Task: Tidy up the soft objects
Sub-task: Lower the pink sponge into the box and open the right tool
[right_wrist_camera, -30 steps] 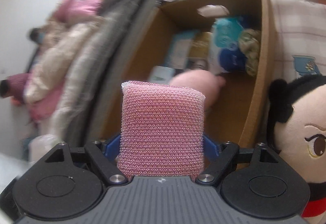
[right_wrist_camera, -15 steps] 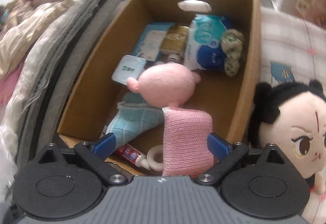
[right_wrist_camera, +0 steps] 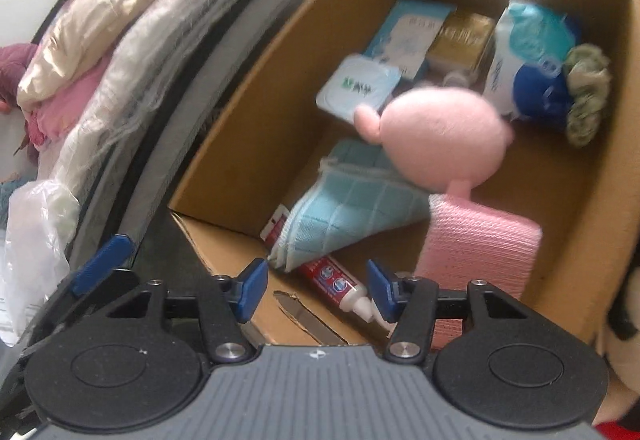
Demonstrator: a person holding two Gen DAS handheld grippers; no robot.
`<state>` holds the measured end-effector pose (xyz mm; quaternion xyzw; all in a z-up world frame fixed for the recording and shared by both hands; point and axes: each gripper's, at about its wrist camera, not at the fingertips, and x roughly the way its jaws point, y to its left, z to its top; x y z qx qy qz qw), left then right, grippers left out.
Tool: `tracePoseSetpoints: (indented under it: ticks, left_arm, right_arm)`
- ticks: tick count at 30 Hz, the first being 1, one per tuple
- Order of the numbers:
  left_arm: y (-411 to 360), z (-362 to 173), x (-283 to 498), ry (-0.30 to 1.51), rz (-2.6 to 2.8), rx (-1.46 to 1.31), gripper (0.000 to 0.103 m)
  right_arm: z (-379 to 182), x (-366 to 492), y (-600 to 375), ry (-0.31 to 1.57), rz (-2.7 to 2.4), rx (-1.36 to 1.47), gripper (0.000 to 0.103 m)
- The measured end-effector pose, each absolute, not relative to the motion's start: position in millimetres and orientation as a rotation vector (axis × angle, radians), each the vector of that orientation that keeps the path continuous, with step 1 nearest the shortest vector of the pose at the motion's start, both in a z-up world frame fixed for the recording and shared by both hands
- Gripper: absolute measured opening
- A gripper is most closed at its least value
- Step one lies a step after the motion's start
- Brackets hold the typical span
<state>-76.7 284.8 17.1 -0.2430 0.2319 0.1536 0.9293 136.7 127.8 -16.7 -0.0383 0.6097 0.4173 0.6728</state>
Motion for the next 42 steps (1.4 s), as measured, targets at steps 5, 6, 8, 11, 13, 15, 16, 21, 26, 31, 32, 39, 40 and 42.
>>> tracePoseSetpoints:
  ticks: [5, 6, 8, 11, 13, 15, 16, 21, 26, 31, 32, 39, 40, 42]
  left_arm:
    - [286, 14, -76, 0.478, 0.304, -0.505, 0.072]
    - [286, 14, -76, 0.479, 0.301, -0.505, 0.072]
    - [286, 14, -76, 0.48, 0.297, -0.508, 0.072]
    - [288, 14, -78, 0.474, 0.305, -0.512, 0.072]
    - [289, 13, -80, 0.47, 0.316, -0.514, 0.073]
    - [289, 13, -82, 0.466, 0.327, -0.516, 0.074]
    - [289, 13, -83, 0.466, 0.329, -0.518, 0.074]
    - [290, 12, -85, 0.466, 0.334, -0.519, 0.075]
    - [289, 11, -84, 0.461, 0.34, -0.514, 0.078]
    - [286, 12, -86, 0.455, 0.341, -0.505, 0.084]
    - [285, 13, -87, 0.453, 0.342, -0.499, 0.087]
    - [271, 20, -93, 0.439, 0.335, -0.458, 0.1]
    - [269, 20, -93, 0.441, 0.331, -0.453, 0.1]
    - [267, 21, -93, 0.449, 0.326, -0.45, 0.1]
  right_arm:
    - [-33, 152, 123, 1.347, 0.816, -0.112, 0.058]
    - [-34, 157, 118, 1.348, 0.795, -0.098, 0.058]
    - [-33, 162, 112, 1.351, 0.788, -0.064, 0.058]
    - [-25, 159, 111, 1.348, 0.859, -0.032, 0.058]
    - [-23, 153, 116, 1.348, 0.907, -0.029, 0.058]
    - [-29, 151, 123, 1.361, 0.912, -0.055, 0.059]
    - [-35, 153, 126, 1.376, 0.895, -0.069, 0.059]
    - [-57, 175, 118, 1.393, 0.762, -0.08, 0.058]
    - [-52, 178, 114, 1.335, 0.753, -0.081, 0.059]
    - [-32, 173, 106, 1.243, 0.787, -0.098, 0.065]
    - [-27, 172, 101, 1.218, 0.799, -0.092, 0.07]
    - [21, 140, 48, 1.005, 0.898, -0.025, 0.085]
    - [27, 133, 39, 0.974, 0.911, -0.018, 0.086]
    - [34, 125, 25, 0.949, 0.94, 0.018, 0.088]
